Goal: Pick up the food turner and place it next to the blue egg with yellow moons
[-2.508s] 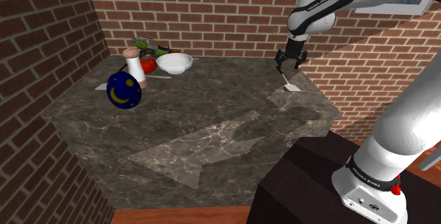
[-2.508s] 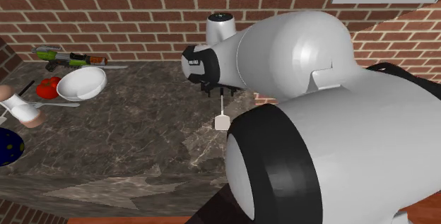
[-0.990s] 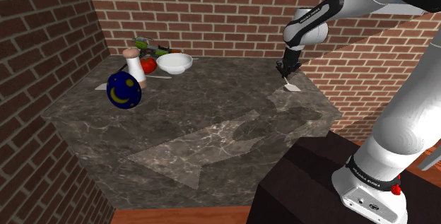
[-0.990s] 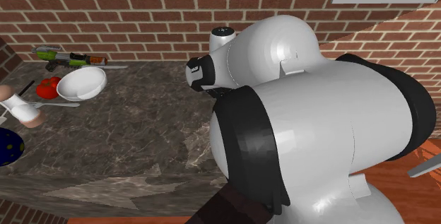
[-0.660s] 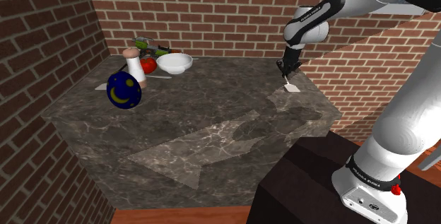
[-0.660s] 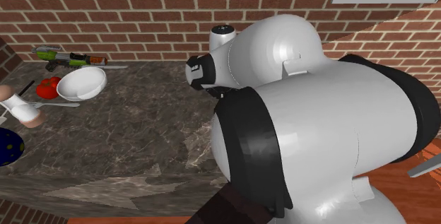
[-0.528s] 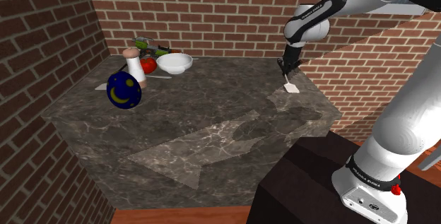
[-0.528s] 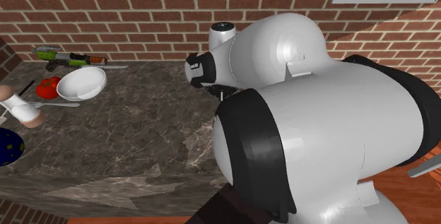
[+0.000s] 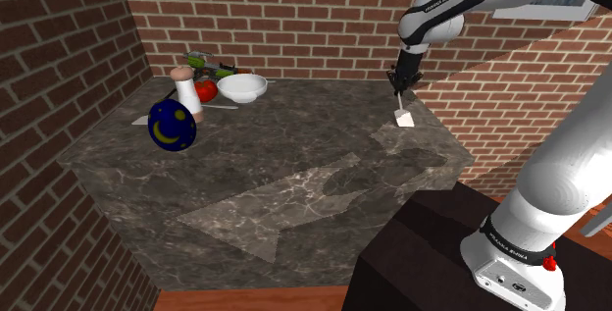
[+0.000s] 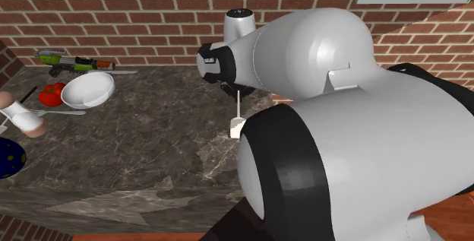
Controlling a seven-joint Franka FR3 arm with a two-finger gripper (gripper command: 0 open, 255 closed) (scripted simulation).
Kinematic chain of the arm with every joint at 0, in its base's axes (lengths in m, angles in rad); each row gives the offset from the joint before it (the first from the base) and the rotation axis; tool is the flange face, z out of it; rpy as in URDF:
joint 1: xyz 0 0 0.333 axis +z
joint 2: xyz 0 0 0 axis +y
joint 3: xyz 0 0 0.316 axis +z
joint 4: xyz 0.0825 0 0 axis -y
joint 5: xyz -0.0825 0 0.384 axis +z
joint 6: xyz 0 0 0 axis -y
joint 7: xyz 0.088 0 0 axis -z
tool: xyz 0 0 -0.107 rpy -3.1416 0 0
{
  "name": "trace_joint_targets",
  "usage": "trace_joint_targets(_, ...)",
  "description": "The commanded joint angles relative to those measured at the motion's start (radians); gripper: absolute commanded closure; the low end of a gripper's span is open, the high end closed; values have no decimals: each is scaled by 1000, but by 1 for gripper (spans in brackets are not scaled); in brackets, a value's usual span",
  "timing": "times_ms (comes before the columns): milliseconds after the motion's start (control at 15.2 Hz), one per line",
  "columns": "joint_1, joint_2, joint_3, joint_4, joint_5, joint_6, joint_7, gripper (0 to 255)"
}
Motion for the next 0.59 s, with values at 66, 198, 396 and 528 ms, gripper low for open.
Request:
trace_joint_targets(66,0,-21,0,22,-6,-43,3,255)
trace_joint_targets(198,0,-32,0,37,-9,-69,5,255)
trace_joint_targets(396,1,-48,1,62,-13,-109,7,255)
trace_joint_targets(528,1,-57,2,80,-16,-135,9,255)
